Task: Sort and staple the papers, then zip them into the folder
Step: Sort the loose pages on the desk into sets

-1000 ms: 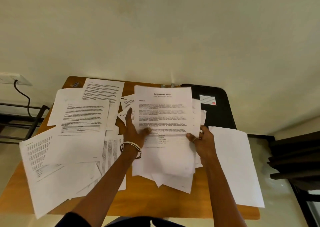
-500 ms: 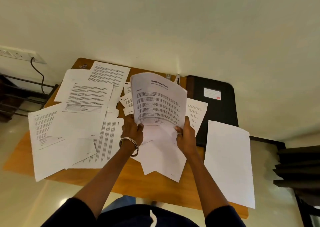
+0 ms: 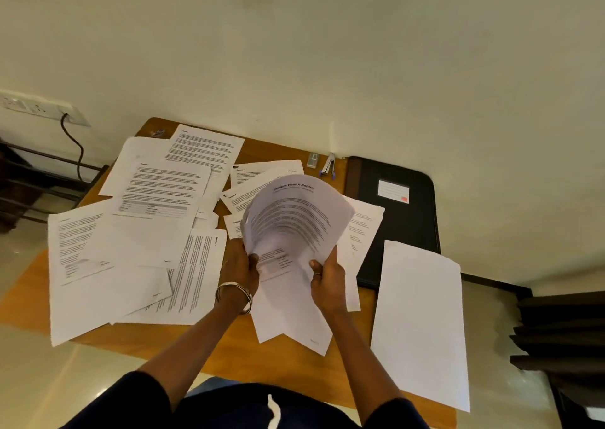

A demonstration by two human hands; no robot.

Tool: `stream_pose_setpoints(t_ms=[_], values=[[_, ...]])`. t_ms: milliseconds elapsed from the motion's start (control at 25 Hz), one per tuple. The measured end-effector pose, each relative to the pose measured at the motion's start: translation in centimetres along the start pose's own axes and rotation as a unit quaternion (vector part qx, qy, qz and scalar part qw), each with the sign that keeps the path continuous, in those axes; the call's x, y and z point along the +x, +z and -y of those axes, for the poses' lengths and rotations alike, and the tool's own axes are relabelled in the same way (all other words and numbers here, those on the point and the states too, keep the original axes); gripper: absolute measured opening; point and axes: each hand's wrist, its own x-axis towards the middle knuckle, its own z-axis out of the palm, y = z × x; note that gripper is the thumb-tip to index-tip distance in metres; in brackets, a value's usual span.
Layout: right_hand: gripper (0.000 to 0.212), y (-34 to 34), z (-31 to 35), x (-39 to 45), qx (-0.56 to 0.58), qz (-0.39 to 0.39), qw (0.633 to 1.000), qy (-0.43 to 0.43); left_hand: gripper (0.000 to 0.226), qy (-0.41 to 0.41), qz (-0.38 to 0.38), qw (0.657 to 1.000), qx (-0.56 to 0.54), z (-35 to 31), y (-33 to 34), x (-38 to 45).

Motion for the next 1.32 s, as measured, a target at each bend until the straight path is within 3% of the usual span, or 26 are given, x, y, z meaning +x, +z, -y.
stream_pose_setpoints(t_ms=[160,280,400,520,600,720,840,920,1200,1320], values=[[0.039,-0.5,1.4,0.5,0.036,-0.039,0.998,-0.017,0.044,-0.005,-0.006,1.0,-0.028,-1.6,-0.7,0.4],[0.046,-1.7,1.8,1.6,0.05,-0.067,0.995,-0.045,0.036,-0.04,0.021,0.985,-0.167,-2.5,-1.5,0.8],[0.047,-3.5,1.0,2.3,0.055,-0.064,0.996,-0.002,0.031,-0.142,0.144,0.908,-0.366,-2.9,-1.8,0.9],[0.04,-5.4,-1.5,2.1,0.046,0.007,0.996,0.073,0.047,-0.236,0.238,0.839,-0.428,-2.6,-1.6,-0.6],[0.041,-5.8,-3.7,1.4,0.003,0.049,0.99,0.135,0.055,-0.274,0.279,0.843,-0.369,-1.8,-1.0,-1.7],[0.05,-4.6,-6.4,-0.1,-0.089,0.045,0.983,0.152,0.039,-0.334,0.281,0.857,-0.274,0.2,0.8,-3.2],[0.052,-3.6,-7.0,-0.9,-0.114,0.005,0.987,0.116,0.04,-0.274,0.219,0.92,-0.174,1.6,2.6,-4.0],[0.052,-3.3,-7.6,-0.8,-0.09,-0.008,0.989,0.118,0.04,-0.244,0.199,0.942,-0.118,2.0,3.1,-4.5],[0.049,-3.0,-8.1,-0.6,-0.085,-0.017,0.985,0.146,0.037,-0.21,0.208,0.948,-0.117,2.3,3.3,-4.9],[0.047,-3.4,-7.9,-0.5,-0.092,-0.011,0.985,0.144,0.035,-0.254,0.214,0.924,-0.191,2.3,2.9,-4.8]])
